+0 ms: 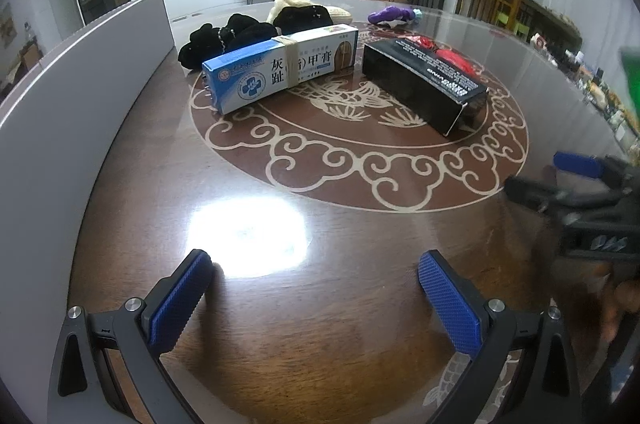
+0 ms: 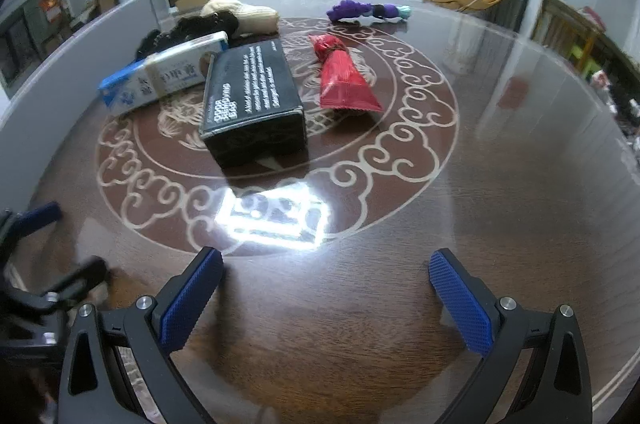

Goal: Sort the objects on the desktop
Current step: 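Grasp the black odor removing bar box with the right tool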

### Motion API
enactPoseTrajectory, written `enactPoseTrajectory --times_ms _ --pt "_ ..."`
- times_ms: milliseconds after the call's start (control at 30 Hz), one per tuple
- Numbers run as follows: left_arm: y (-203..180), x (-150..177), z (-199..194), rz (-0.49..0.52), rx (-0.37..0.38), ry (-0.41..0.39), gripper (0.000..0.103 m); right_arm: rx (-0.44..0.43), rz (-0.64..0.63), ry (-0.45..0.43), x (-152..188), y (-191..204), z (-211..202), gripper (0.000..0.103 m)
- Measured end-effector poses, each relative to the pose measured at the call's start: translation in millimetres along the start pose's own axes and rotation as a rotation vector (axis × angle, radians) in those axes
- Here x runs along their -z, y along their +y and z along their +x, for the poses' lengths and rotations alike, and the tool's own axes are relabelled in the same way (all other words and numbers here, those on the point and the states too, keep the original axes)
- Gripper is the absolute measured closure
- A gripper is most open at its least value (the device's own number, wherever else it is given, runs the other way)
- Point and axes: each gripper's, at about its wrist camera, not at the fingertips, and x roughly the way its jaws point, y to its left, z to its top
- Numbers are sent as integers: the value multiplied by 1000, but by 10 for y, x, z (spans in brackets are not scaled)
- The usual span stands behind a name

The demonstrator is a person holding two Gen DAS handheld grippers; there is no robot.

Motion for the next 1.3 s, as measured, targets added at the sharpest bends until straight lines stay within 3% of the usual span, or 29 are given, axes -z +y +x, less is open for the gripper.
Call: enactPoseTrajectory --times_ms 100,300,467,533,600,667,833,1133,1300 --pt "-2 -6 2 -6 -3 -2 0 -16 -15 -89 -80 7 -169 0" --pt "-1 -19 10 -10 -7 -3 0 -62 -130 -103 -601 294 -26 0" --pt "0 -19 11 -10 -7 -3 0 -31 -226 -29 -981 536 373 1" --pt "0 -20 11 -10 -6 -3 0 -30 -228 24 -1040 579 553 10" --pt "1 -19 12 -10 -6 -3 0 -48 -225 68 -1050 585 656 35" --pt "0 -20 11 -10 -6 -3 0 -54 -212 76 -1020 571 670 43" --pt "1 -19 13 -9 -6 -3 0 -63 -190 59 -813 546 517 43" --pt "5 -18 16 -9 -6 -3 0 -50 -204 27 -60 333 1 43" --pt "6 -17 17 -9 -6 -3 0 -56 -168 1 53 174 -58 43"
